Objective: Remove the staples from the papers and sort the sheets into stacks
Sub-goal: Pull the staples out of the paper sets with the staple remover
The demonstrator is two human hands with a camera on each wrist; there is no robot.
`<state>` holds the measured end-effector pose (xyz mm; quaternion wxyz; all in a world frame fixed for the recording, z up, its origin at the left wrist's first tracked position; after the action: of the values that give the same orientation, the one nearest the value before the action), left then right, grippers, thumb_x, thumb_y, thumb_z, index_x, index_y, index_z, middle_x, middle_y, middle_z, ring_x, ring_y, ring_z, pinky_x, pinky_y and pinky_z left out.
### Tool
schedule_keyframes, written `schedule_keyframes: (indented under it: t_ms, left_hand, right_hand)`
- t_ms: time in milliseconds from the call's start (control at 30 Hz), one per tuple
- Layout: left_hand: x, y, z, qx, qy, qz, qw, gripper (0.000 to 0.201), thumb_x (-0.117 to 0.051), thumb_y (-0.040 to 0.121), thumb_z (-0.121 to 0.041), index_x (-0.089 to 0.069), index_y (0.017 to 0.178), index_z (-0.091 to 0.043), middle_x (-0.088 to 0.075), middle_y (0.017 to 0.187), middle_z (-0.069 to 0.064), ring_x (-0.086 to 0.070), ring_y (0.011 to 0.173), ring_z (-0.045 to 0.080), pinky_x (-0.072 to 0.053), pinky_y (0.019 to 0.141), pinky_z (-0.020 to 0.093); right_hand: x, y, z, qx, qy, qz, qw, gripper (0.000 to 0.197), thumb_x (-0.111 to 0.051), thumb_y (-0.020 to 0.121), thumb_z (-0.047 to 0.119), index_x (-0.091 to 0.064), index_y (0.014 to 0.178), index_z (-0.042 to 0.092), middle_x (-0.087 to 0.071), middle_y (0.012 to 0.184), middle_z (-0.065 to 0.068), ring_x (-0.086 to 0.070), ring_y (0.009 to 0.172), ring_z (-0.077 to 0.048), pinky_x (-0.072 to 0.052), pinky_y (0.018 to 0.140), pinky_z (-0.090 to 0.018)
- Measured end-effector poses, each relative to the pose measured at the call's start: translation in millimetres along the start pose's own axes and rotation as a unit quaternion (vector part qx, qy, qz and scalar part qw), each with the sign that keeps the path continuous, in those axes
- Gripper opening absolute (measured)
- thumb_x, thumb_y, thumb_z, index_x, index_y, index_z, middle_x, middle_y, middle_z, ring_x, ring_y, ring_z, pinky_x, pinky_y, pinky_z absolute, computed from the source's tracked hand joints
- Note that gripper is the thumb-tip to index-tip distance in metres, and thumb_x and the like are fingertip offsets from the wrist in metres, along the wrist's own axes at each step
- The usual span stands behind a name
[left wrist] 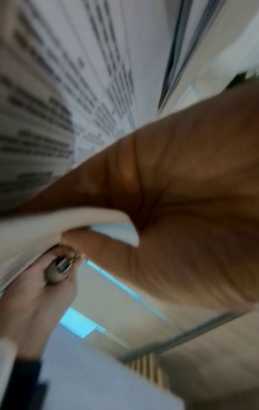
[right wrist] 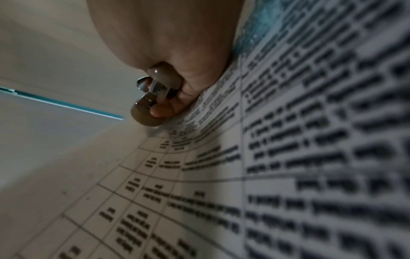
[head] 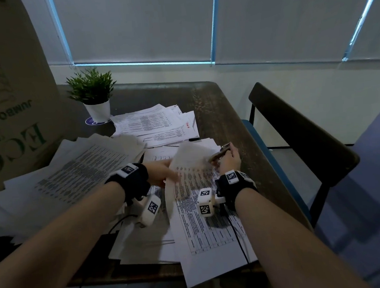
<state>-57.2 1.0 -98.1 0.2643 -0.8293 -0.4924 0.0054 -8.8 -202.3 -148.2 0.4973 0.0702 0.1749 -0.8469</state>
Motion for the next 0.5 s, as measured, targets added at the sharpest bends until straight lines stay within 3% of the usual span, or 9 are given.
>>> schedule_keyframes:
  t_ms: [67, 133, 200, 267, 300, 367, 433, 500]
  left_hand:
    - [-5.5, 1.8, -0.9, 0.017, 0.133, -0.039, 0.990, 0.038, -0.072, 0.079, -0.006, -0.058, 0.115, -0.007, -0.068, 0.105, 0.008, -0.066, 0.096, 0.024, -0.054, 0.089, 0.043]
    - [-1.9, 2.8, -6.3, 0.003, 0.169, -0.139, 0.976, 0.040, -0.081, 0.070, -0.011, -0.065, 0.106, -0.003, -0.070, 0.102, 0.009, -0.066, 0.096, 0.026, -0.052, 0.092, 0.042]
    - [6.3, -3.1, -16.2, -0.004, 0.110, -0.223, 0.969, 0.031, -0.082, 0.069, -0.011, -0.067, 0.095, -0.004, -0.069, 0.094, 0.009, -0.067, 0.087, 0.026, -0.055, 0.083, 0.037]
    - [25.1, -11.1, -28.8, -0.021, 0.047, -0.288, 0.956, 0.025, -0.082, 0.069, -0.012, -0.064, 0.086, -0.007, -0.067, 0.084, 0.006, -0.065, 0.074, 0.022, -0.053, 0.068, 0.031]
    - [37.8, -16.0, -35.6, -0.033, 0.026, -0.314, 0.949, 0.027, -0.083, 0.069, -0.014, -0.064, 0.086, -0.007, -0.067, 0.084, 0.006, -0.064, 0.071, 0.020, -0.051, 0.064, 0.028]
    - [66.7, -25.7, -48.2, -0.038, 0.053, -0.362, 0.930, 0.042, -0.087, 0.064, -0.024, -0.067, 0.096, -0.006, -0.069, 0.091, 0.008, -0.066, 0.079, 0.023, -0.053, 0.072, 0.031]
    - [92.8, -35.6, -60.1, -0.016, 0.141, -0.400, 0.905, 0.053, -0.086, 0.063, -0.035, -0.068, 0.102, -0.003, -0.068, 0.097, 0.011, -0.066, 0.090, 0.027, -0.054, 0.083, 0.036]
    - [109.2, -47.1, -69.6, 0.027, 0.280, -0.426, 0.860, 0.050, -0.079, 0.074, -0.031, -0.064, 0.107, 0.004, -0.065, 0.100, 0.017, -0.063, 0.095, 0.032, -0.051, 0.082, 0.037]
  right_hand:
    - [-0.7, -0.7, 2.1, -0.002, 0.009, 0.007, 1.000, 0.044, -0.034, 0.104, 0.015, -0.051, 0.140, 0.032, -0.052, 0.129, -0.007, -0.062, 0.105, -0.033, -0.056, 0.063, -0.033]
    - [-5.2, -0.4, 5.0, 0.004, 0.006, -0.002, 1.000, 0.044, -0.034, 0.103, 0.012, -0.052, 0.140, 0.029, -0.055, 0.130, -0.011, -0.064, 0.090, -0.029, -0.050, 0.053, -0.028]
    - [-11.4, 1.8, 11.8, 0.015, 0.003, -0.013, 1.000, 0.045, -0.034, 0.102, 0.010, -0.053, 0.139, 0.027, -0.057, 0.132, -0.012, -0.059, 0.071, -0.020, -0.047, 0.048, -0.025]
    - [-16.6, 1.5, 24.0, 0.017, 0.009, 0.004, 1.000, 0.045, -0.034, 0.102, 0.010, -0.050, 0.139, 0.030, -0.062, 0.121, -0.010, -0.057, 0.068, -0.018, -0.047, 0.051, -0.027]
    - [-18.1, 1.4, 30.0, 0.023, 0.011, 0.014, 1.000, 0.045, -0.034, 0.102, 0.010, -0.049, 0.140, 0.031, -0.062, 0.114, -0.006, -0.058, 0.070, -0.018, -0.048, 0.054, -0.029]
    - [-20.8, -1.5, 40.7, 0.038, 0.024, 0.033, 0.998, 0.042, -0.034, 0.104, 0.009, -0.048, 0.139, 0.027, -0.060, 0.109, -0.003, -0.060, 0.077, -0.018, -0.051, 0.060, -0.032]
    - [-24.8, -2.8, 43.2, 0.043, 0.017, 0.045, 0.998, 0.040, -0.034, 0.105, 0.008, -0.048, 0.138, 0.024, -0.058, 0.106, -0.003, -0.059, 0.076, -0.017, -0.053, 0.062, -0.031]
    - [-29.8, -6.6, 38.5, 0.022, 0.004, 0.057, 0.998, 0.042, -0.033, 0.105, 0.006, -0.046, 0.140, 0.024, -0.057, 0.104, -0.003, -0.057, 0.073, -0.016, -0.051, 0.057, -0.029]
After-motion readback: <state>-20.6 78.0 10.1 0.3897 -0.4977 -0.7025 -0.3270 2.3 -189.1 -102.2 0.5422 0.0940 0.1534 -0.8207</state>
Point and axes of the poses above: each hand's wrist, its own y-axis towards the middle knuckle, its own x-axis out of the back of the hand, z = x × y, the point moved 2 cm from there along y, towards the middle knuckle
